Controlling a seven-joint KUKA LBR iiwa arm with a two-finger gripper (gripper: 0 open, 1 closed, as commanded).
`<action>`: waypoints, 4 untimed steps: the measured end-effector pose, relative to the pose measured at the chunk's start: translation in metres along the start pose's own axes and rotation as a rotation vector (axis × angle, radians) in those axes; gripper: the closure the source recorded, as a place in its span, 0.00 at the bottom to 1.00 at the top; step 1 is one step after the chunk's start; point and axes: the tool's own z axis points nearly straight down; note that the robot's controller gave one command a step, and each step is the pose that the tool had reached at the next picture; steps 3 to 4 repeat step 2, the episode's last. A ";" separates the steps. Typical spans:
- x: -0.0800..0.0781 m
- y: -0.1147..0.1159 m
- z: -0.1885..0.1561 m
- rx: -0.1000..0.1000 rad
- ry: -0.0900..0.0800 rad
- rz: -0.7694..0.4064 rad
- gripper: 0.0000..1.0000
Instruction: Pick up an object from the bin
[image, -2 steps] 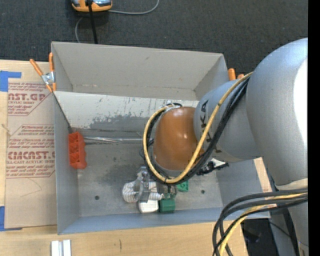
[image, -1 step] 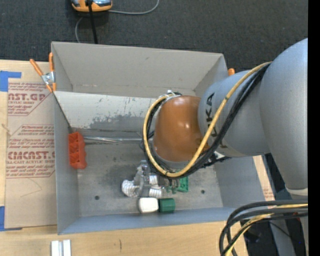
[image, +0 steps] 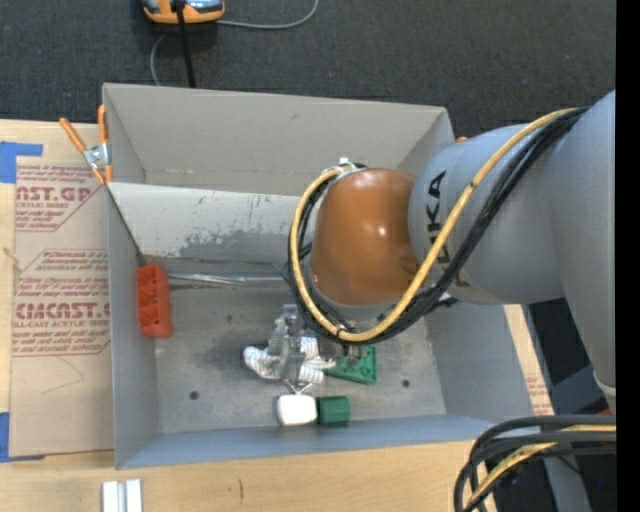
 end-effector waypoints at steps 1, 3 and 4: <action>0.001 -0.008 -0.029 0.003 0.004 -0.001 1.00; 0.005 0.004 -0.042 0.001 0.003 0.010 1.00; 0.005 0.004 -0.042 0.001 0.003 0.010 1.00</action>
Offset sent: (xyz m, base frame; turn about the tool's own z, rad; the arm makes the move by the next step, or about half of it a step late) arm -0.0076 0.0089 0.0485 0.0149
